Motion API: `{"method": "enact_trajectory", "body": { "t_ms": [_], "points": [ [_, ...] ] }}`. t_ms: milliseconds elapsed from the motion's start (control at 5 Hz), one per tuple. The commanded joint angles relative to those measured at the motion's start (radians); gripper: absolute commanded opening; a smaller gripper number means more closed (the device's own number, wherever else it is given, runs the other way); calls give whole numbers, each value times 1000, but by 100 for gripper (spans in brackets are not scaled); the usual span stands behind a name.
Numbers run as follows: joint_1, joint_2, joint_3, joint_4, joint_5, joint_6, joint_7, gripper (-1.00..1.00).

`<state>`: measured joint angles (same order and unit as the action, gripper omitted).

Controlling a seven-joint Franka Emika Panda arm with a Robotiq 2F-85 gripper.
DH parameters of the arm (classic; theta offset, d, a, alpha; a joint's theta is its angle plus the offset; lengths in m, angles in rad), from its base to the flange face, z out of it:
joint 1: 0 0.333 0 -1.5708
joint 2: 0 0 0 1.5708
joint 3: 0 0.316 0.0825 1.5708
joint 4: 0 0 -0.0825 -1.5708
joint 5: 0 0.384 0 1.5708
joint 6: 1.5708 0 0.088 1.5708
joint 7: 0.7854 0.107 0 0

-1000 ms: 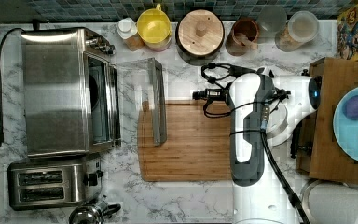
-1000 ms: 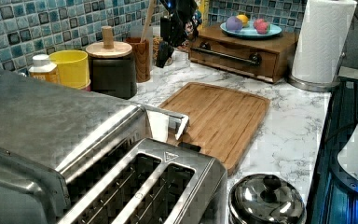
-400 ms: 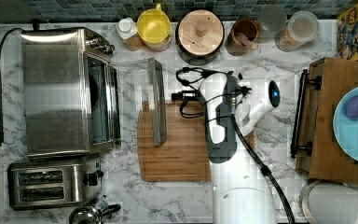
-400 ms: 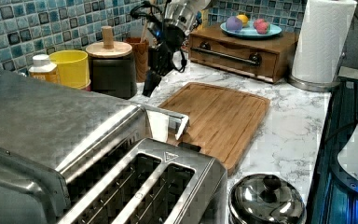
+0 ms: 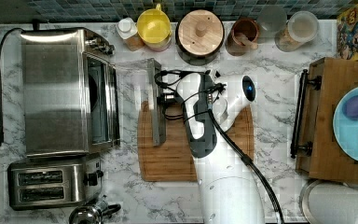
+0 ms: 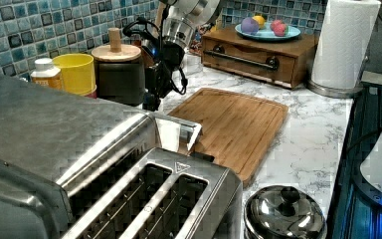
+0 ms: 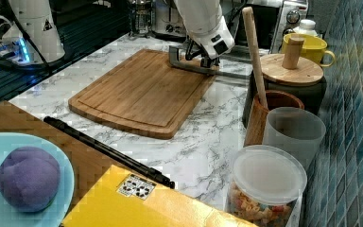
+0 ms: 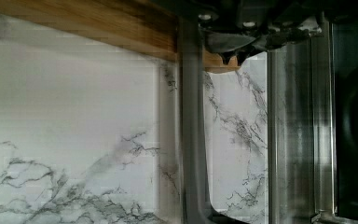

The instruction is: Close the oven.

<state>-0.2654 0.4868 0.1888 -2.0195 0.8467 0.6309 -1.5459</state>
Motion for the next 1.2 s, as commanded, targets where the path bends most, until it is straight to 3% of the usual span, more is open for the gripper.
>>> {"method": "enact_trajectory", "body": {
  "t_ms": [200, 400, 800, 1200],
  "points": [
    [-7, 19, 41, 192, -55, -166, 39, -100],
    [41, 18, 29, 195, -60, -187, 51, -100],
    [73, -104, 85, 155, -43, -197, 57, -100],
    [165, -193, 118, 132, -131, -153, 186, -100]
  ]
}}
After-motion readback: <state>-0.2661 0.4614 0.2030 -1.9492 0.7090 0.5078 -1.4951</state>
